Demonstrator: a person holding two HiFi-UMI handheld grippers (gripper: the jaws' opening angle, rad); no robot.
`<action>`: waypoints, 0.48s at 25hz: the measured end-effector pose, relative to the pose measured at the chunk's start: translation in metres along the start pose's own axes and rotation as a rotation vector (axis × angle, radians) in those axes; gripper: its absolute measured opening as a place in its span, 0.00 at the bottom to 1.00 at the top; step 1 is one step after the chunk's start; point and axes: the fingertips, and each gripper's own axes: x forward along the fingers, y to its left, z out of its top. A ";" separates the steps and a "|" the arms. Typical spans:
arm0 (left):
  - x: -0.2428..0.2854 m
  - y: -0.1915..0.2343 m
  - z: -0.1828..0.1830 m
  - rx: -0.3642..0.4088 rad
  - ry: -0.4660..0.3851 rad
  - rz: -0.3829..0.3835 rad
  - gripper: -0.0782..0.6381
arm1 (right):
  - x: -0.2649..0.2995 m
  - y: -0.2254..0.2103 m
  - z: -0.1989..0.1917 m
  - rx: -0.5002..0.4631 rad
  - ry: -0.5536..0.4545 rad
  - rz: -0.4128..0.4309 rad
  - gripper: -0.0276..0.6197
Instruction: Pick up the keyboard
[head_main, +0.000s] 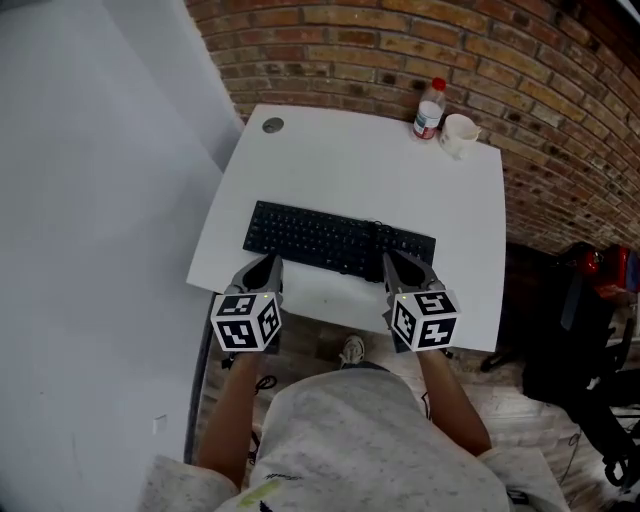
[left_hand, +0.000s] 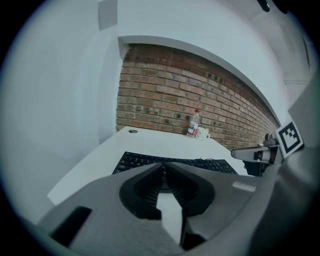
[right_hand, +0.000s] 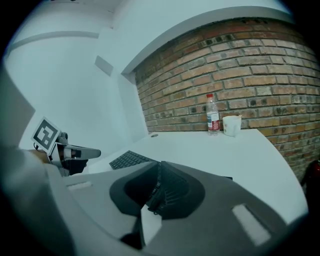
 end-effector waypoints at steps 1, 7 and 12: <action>0.003 0.002 0.001 -0.004 0.001 0.007 0.14 | 0.001 -0.008 -0.001 -0.002 0.008 -0.009 0.09; 0.024 0.019 0.006 -0.010 0.018 0.047 0.21 | 0.007 -0.043 -0.006 0.015 0.038 -0.068 0.13; 0.044 0.038 0.007 0.004 0.048 0.051 0.31 | 0.014 -0.058 -0.011 0.020 0.064 -0.123 0.20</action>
